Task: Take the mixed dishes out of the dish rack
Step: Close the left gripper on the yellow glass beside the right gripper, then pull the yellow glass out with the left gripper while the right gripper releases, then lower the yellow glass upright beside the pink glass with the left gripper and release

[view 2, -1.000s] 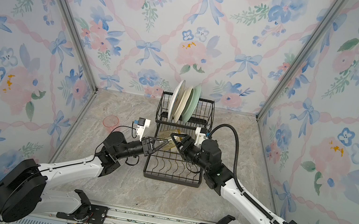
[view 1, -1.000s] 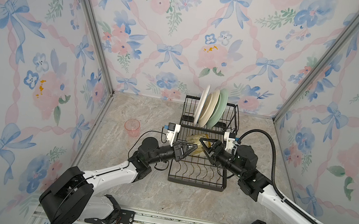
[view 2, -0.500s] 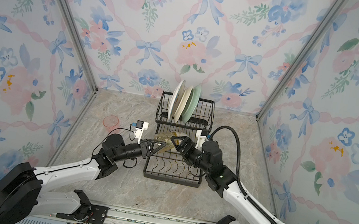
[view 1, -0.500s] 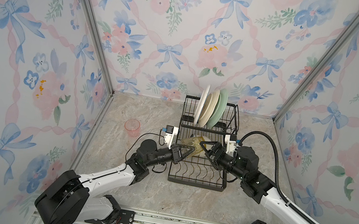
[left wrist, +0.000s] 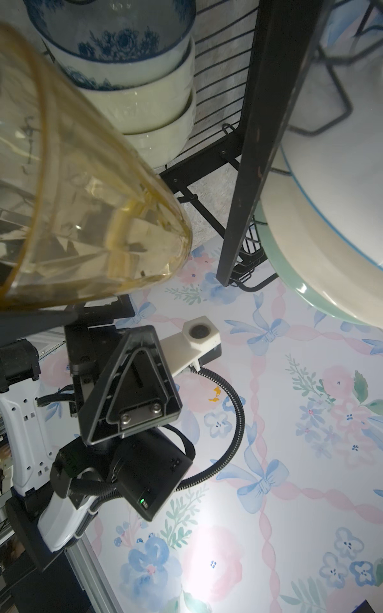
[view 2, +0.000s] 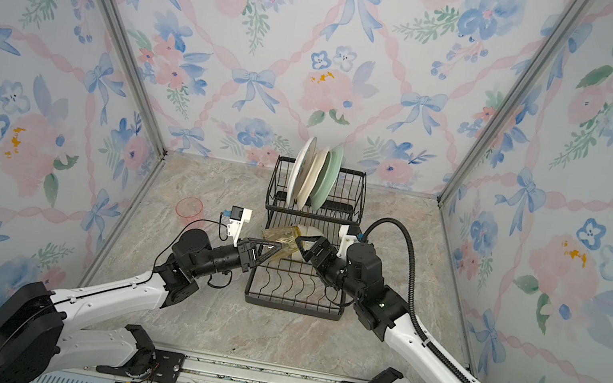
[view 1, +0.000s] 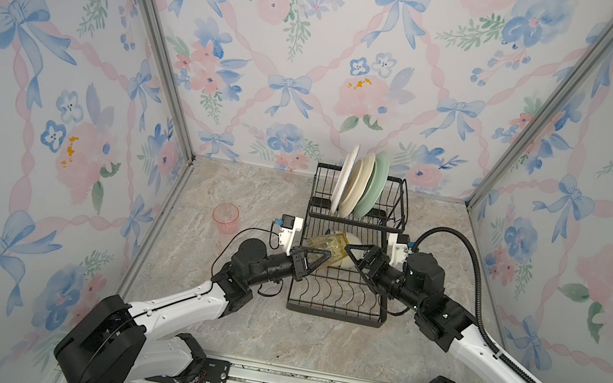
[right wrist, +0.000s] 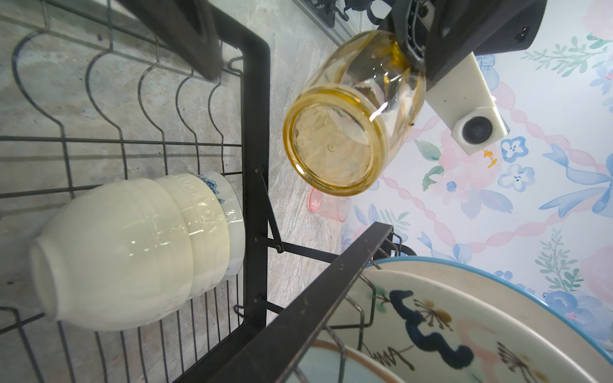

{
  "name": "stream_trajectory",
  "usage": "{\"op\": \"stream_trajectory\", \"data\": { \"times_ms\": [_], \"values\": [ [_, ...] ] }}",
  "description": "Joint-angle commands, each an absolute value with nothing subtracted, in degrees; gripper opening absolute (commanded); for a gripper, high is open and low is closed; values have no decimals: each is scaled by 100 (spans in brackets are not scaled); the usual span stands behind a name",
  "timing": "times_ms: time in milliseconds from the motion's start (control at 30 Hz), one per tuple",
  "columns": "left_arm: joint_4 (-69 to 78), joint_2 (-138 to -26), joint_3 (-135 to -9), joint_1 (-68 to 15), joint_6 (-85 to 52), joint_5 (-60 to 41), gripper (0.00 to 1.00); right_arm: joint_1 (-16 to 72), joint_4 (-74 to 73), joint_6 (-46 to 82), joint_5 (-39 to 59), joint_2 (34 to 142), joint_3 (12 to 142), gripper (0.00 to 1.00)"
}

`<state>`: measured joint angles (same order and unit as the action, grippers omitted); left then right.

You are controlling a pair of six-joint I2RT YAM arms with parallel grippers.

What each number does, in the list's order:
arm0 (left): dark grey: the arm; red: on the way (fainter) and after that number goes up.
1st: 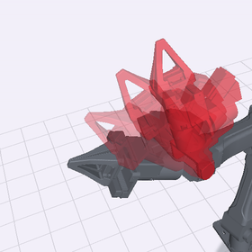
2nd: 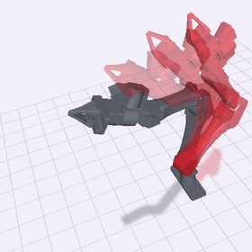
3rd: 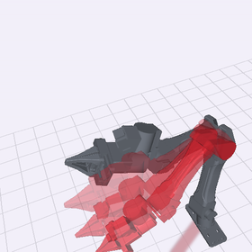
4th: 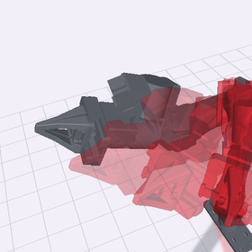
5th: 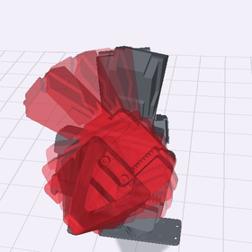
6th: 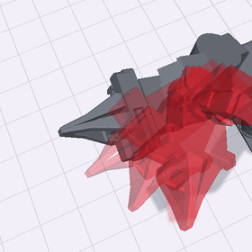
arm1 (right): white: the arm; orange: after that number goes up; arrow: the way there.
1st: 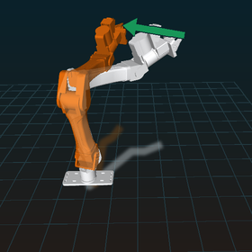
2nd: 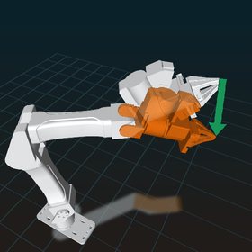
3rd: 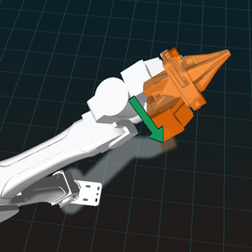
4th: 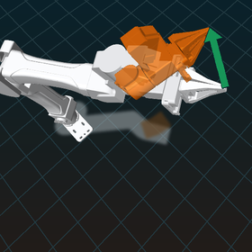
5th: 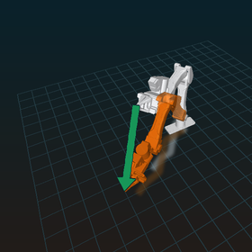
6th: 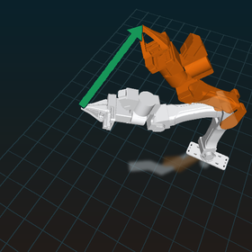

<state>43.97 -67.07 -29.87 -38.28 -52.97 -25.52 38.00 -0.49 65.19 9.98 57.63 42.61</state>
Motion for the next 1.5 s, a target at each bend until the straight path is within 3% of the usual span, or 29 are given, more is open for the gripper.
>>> {"op": "stream_trajectory", "data": {
  "times_ms": [0, 333, 500, 733, 933, 1467],
  "values": [
    [4349, -6546, -2953, -3841, -5091, -2479, 0, 3875, 142, 6243, 806, 5652, 4432, 97],
    [3164, -5958, -2999, -3845, -4840, -1973, 0, 4173, 898, 5376, 118, 5347, 4694, 97],
    [1785, -5404, -3228, -3845, -4366, -1451, 0, 4238, 1226, 4857, -257, 5144, 4749, 97],
    [-1098, -4925, -4143, -3832, -3403, 853, 0, 4299, 1376, 4396, -637, 5115, 4631, 97],
    [-2112, -5569, -4988, -3683, -2934, 1668, 0, 4306, 1722, 3793, -1071, 5064, 4685, 97],
    [-3376, -8002, -6830, -2782, -2450, 943, 0, 4253, 1891, 3155, -1626, 4381, 4221, 97]
  ]
}}
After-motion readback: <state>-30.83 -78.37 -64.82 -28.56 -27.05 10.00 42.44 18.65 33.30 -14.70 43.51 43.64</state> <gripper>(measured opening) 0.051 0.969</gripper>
